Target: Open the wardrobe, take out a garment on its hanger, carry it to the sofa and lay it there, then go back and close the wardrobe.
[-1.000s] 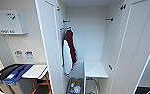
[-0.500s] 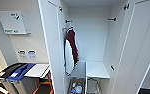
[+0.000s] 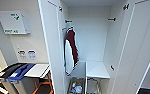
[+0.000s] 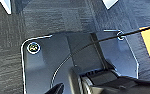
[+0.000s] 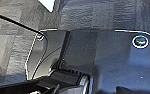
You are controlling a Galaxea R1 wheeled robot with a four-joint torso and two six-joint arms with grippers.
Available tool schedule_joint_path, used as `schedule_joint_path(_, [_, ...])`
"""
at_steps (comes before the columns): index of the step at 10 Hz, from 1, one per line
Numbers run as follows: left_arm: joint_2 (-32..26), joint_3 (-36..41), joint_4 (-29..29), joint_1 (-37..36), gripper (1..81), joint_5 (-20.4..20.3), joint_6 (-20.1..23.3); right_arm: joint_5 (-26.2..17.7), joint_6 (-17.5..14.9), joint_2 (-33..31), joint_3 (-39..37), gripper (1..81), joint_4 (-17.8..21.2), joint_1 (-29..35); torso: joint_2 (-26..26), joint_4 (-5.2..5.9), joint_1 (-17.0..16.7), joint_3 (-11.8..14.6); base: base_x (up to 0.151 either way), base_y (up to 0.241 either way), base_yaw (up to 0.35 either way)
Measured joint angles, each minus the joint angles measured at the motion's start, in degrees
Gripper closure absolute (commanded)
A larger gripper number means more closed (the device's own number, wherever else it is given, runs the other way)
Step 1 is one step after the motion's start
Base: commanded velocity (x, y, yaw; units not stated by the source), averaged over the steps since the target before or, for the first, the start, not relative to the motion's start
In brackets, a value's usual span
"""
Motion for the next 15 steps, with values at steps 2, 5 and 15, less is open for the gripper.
schedule_joint_path(2, [0.0,-1.3,-5.7,1.3,1.0,-2.1,-1.0,-0.7,0.0,0.0,0.0,1.0,-0.1,0.3,0.0,0.00,0.0,0.0,0.000,0.000,0.000])
schedule_joint_path(5, [1.3,-2.4,-8.1,4.3,1.0,-4.6,-1.3,-3.0,-0.8,0.0,0.0,1.0,-0.4,0.6,0.0,0.00,0.0,0.0,0.026,0.000,0.000])
schedule_joint_path(15, [1.1,-2.6,-8.4,3.7,1.0,-5.1,-1.2,-3.0,-0.9,0.2,0.0,1.0,-0.5,0.2,-0.1,0.00,0.1,0.0,0.109,0.000,0.000])
